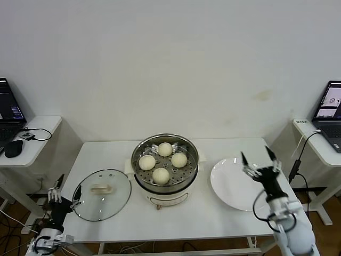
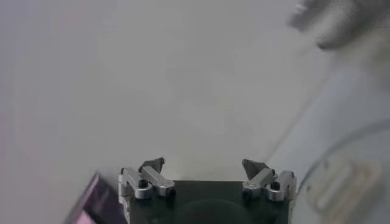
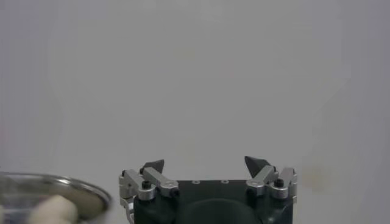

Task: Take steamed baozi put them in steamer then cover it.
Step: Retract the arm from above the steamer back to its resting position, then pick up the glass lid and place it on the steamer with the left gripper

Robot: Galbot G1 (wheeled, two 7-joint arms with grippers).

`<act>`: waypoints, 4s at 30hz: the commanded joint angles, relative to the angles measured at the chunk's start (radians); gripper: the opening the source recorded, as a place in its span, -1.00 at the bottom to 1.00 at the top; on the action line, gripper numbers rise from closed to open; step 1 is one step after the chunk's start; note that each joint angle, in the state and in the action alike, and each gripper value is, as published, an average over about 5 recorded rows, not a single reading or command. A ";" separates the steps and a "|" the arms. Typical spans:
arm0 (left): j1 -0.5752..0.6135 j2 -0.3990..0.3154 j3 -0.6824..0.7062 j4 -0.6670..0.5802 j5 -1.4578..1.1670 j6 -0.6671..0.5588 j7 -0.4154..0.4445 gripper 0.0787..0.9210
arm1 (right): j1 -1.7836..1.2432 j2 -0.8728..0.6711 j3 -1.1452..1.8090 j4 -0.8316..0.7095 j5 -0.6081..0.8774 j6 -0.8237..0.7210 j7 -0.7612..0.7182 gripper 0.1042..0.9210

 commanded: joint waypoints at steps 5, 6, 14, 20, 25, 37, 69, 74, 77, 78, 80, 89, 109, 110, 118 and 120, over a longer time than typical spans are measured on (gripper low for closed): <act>-0.075 0.082 0.089 0.113 0.409 -0.020 0.095 0.77 | -0.212 0.146 0.258 0.050 -0.040 0.091 0.003 0.76; -0.076 0.083 0.092 0.112 0.406 -0.020 0.098 0.77 | -0.213 0.149 0.260 0.051 -0.040 0.090 0.004 0.76; -0.087 0.094 0.118 0.105 0.350 -0.020 0.116 0.77 | -0.220 0.171 0.267 0.041 -0.047 0.091 0.006 0.76; -0.123 0.088 0.146 0.124 0.331 -0.022 0.114 0.77 | -0.225 0.180 0.269 0.031 -0.050 0.090 0.006 0.76; -0.166 0.078 0.157 0.141 0.330 -0.022 0.114 0.77 | -0.234 0.184 0.270 0.026 -0.058 0.094 0.006 0.76; -0.236 0.060 0.170 0.229 0.332 -0.023 0.112 0.77 | -0.253 0.199 0.266 0.027 -0.076 0.110 -0.001 0.76; -0.331 0.004 0.191 0.329 0.370 -0.016 0.104 0.77 | -0.257 0.213 0.255 0.003 -0.091 0.131 -0.006 0.76; -0.348 -0.013 0.190 0.356 0.377 -0.014 0.093 0.77 | -0.257 0.215 0.254 -0.003 -0.093 0.135 -0.006 0.76; -0.352 -0.014 0.190 0.362 0.378 -0.013 0.092 0.77 | -0.257 0.216 0.254 -0.006 -0.094 0.136 -0.006 0.76; -0.352 -0.014 0.190 0.364 0.377 -0.012 0.092 0.77 | -0.257 0.216 0.254 -0.007 -0.094 0.137 -0.006 0.76; -0.353 -0.015 0.191 0.369 0.377 -0.012 0.092 0.75 | -0.256 0.216 0.253 -0.009 -0.094 0.138 -0.006 0.76; -0.362 -0.027 0.190 0.417 0.385 -0.012 0.075 0.20 | -0.249 0.218 0.246 -0.010 -0.094 0.137 -0.006 0.76; -0.298 -0.004 0.154 0.288 0.263 0.028 -0.069 -0.86 | -0.248 0.220 0.208 -0.011 -0.121 0.144 -0.007 0.76; -0.286 0.004 0.146 0.261 0.255 0.043 -0.067 -0.86 | -0.248 0.220 0.206 -0.011 -0.123 0.144 -0.007 0.76; -0.189 0.075 0.070 0.020 0.230 0.169 0.022 -0.86 | -0.245 0.214 0.185 -0.015 -0.131 0.153 -0.007 0.76; -0.168 0.092 0.053 -0.043 0.233 0.196 0.062 -0.86 | -0.241 0.213 0.180 -0.016 -0.133 0.154 -0.007 0.76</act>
